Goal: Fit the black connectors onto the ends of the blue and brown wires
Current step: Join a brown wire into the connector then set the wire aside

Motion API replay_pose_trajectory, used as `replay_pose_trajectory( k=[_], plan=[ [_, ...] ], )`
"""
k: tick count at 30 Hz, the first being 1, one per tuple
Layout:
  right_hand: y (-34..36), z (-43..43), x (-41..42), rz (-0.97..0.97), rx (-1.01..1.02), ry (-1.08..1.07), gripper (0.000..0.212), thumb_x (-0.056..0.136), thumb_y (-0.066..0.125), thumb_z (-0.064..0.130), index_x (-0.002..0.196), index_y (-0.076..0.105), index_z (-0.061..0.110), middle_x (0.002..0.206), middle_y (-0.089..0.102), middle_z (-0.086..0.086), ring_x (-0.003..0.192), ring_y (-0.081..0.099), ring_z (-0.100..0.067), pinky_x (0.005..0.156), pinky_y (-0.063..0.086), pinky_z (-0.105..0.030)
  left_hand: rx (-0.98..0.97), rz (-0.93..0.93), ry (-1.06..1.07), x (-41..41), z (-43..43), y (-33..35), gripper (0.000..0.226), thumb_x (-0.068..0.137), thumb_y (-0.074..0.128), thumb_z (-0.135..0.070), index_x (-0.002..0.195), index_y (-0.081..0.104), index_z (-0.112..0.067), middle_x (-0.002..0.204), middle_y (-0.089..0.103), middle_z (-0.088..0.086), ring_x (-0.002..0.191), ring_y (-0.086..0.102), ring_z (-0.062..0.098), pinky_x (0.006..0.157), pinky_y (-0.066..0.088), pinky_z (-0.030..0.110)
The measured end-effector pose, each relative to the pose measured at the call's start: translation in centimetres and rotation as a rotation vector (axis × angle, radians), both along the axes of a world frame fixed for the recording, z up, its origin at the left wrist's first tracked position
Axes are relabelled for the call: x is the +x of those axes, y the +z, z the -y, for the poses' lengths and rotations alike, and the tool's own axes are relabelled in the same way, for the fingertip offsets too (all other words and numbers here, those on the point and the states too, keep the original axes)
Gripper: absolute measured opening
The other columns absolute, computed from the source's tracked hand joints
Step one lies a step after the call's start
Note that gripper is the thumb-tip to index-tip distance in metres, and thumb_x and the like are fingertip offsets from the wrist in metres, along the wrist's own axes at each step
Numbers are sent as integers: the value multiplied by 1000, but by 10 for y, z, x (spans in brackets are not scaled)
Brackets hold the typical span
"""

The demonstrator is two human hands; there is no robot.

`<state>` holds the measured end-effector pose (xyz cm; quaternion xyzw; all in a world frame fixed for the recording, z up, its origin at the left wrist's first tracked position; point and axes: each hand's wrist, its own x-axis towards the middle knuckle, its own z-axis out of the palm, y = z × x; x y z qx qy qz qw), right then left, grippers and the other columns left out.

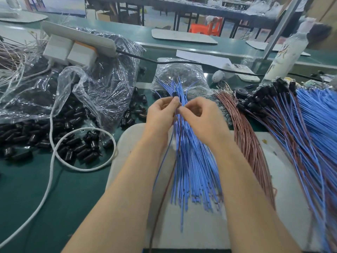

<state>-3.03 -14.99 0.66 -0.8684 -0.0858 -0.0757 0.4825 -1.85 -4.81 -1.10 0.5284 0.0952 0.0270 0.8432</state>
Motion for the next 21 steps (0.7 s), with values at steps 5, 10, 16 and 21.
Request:
replay_pose_trajectory(
  k=[5,10,16,21],
  plan=[
    [-19,8,14,-88,24,-97,15,87,67,29,84,67,15,82,71,-3,74,64,-15,81,54,-41,115,73,-29,1,6,-3,24,95,52,-10,74,53,-22,72,54,-7,50,52,-6,64,39,16],
    [-26,8,17,-97,94,-106,18,86,67,27,69,63,24,68,69,5,59,58,-5,74,54,-36,148,105,-44,-2,5,-3,25,94,53,-9,73,53,-23,68,56,-10,48,53,-8,64,40,16],
    [-29,8,18,-124,136,-77,20,88,65,19,69,64,21,67,69,-2,54,60,-5,63,50,-29,197,146,-40,-4,3,-5,27,94,52,-8,73,54,-23,69,56,-10,51,53,-8,64,40,15],
    [-26,7,16,-164,207,-44,21,91,60,9,72,65,15,69,68,-6,59,64,-14,63,56,-27,215,157,-31,-5,3,-5,27,94,52,-7,73,54,-24,69,56,-10,52,53,-7,64,40,14]
  ],
)
